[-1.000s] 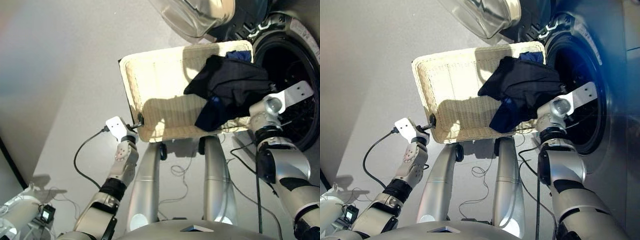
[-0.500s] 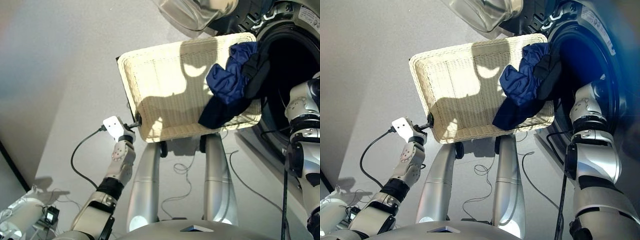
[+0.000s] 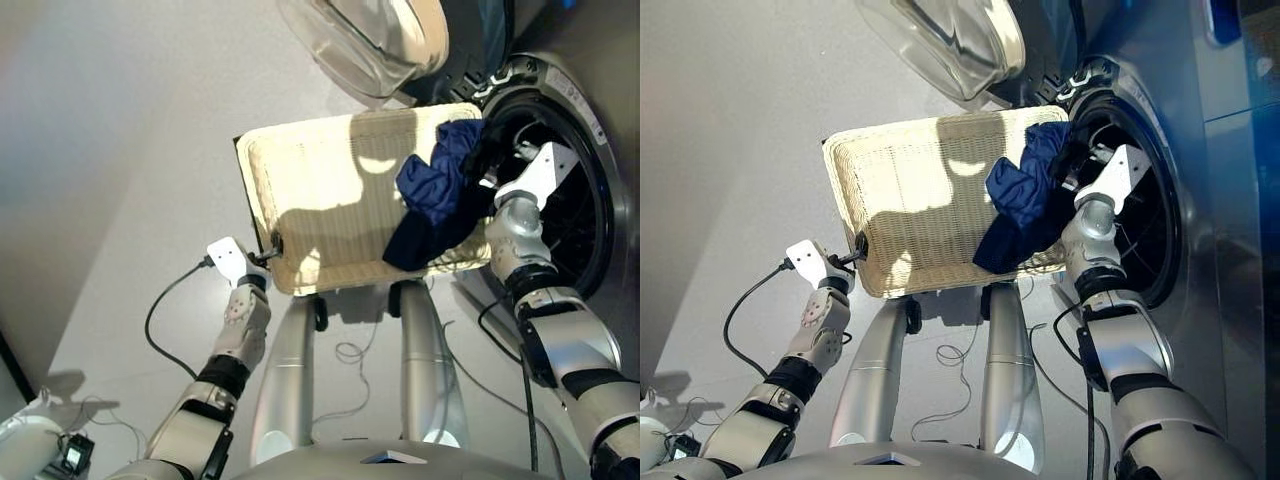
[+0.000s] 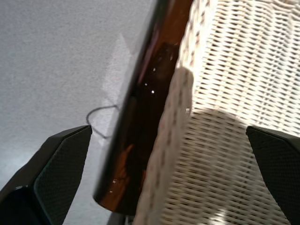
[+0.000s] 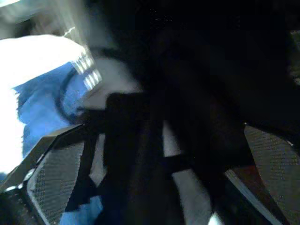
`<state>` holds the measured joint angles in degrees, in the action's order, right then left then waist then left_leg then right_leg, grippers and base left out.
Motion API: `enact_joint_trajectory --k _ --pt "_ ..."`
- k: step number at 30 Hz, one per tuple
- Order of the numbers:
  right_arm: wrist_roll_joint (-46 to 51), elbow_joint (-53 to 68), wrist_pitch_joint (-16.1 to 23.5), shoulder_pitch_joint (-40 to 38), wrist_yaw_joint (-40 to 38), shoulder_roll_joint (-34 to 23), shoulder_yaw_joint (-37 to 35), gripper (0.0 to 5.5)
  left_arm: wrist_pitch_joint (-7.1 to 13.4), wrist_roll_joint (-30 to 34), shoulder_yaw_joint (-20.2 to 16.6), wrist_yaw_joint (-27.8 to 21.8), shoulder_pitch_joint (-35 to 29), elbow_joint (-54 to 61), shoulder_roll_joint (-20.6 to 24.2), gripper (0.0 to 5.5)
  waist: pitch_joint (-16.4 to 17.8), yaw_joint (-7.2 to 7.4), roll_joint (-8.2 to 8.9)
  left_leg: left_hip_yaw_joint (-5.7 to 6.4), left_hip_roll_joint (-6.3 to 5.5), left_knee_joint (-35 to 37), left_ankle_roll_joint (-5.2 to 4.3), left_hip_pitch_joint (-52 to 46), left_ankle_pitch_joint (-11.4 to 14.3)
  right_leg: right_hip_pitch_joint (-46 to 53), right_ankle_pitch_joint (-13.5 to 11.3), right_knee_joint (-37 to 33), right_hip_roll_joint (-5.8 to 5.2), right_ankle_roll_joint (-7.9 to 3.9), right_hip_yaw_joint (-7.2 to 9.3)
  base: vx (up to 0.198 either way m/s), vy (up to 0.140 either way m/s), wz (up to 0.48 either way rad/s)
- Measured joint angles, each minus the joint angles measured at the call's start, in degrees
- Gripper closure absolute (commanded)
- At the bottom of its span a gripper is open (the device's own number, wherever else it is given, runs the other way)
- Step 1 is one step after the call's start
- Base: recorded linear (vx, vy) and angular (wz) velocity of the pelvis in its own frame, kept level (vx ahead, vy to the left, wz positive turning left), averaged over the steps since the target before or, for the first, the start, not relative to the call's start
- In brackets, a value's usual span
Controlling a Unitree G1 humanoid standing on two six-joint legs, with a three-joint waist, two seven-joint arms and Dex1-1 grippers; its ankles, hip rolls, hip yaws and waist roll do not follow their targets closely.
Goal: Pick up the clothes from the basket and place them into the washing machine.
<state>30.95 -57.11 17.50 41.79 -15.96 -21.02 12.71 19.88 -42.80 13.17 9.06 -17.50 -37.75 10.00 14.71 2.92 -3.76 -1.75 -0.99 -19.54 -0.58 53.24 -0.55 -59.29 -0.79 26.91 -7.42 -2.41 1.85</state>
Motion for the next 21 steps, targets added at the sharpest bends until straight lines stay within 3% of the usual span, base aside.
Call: enact_joint_trajectory --k 2,11,21 --pt "-1.6 0.0 -0.4 -1.5 1.9 2.4 2.5 0.0 0.0 0.1 0.0 -0.2 -0.1 -0.7 -0.3 0.0 -0.1 -0.05 0.15 0.3 0.06 1.8 -0.26 -1.3 -0.8 1.0 -0.3 -0.9 0.04 0.5 0.7 0.0 0.0 0.0" --pt "-8.4 -4.3 -3.5 -7.0 5.7 9.0 6.0 0.0 -0.2 0.2 0.0 -1.1 -1.2 -4.6 -1.3 0.0 -0.1 -0.04 0.22 0.59 -0.2 4.5 -0.12 -4.1 -1.6 3.4 -0.4 -2.4 -0.05 0.41 1.11 0.0 0.0 0.0" --pt "-10.4 -10.0 -4.9 -3.9 2.7 8.1 3.5 0.0 0.2 0.1 0.0 -0.3 -2.2 -0.4 -1.2 0.0 -0.1 -0.83 0.2 0.68 -0.21 3.7 -0.23 -1.0 -1.8 0.1 -0.3 -1.1 -0.26 0.43 1.04 0.0 0.0 0.0"
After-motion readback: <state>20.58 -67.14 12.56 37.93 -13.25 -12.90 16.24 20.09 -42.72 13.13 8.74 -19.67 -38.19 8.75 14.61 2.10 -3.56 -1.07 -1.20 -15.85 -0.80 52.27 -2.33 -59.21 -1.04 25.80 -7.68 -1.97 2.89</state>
